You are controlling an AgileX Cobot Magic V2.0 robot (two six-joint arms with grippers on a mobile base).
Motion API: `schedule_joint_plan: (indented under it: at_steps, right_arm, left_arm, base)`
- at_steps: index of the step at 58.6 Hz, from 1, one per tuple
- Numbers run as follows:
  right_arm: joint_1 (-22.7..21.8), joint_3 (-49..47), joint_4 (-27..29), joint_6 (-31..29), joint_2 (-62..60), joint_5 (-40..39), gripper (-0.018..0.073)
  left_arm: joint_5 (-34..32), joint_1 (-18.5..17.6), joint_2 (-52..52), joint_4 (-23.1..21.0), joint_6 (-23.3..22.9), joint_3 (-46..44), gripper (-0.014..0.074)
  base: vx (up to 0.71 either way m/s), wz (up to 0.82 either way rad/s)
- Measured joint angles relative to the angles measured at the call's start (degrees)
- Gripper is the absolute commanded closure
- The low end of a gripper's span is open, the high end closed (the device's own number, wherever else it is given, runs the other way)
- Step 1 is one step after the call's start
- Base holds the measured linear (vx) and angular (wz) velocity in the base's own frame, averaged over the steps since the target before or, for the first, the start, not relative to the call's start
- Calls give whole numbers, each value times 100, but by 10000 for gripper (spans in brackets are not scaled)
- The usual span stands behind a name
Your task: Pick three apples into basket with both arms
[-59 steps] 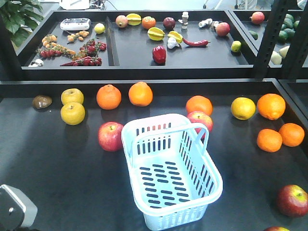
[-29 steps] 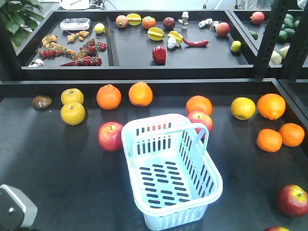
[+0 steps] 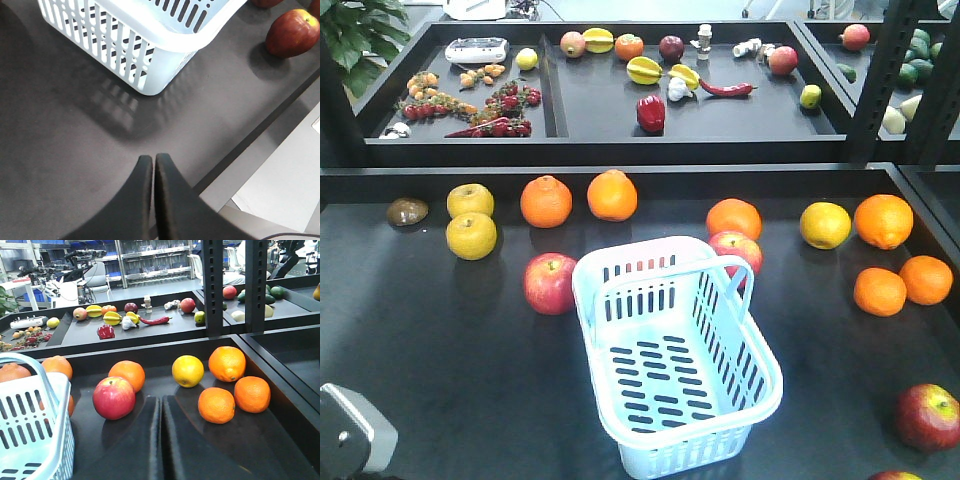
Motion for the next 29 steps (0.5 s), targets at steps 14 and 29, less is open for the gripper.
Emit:
schedule_joint_plan:
  at_steps: [14,29]
  right_arm:
    - [0,0,0,0,0,0,564]
    - [0,0,0,0,0,0,564]
  left_arm:
    - [0,0,0,-4,0,0,602]
    - [0,0,0,-4,0,0,602]
  base:
    - [0,0]
    - [0,0]
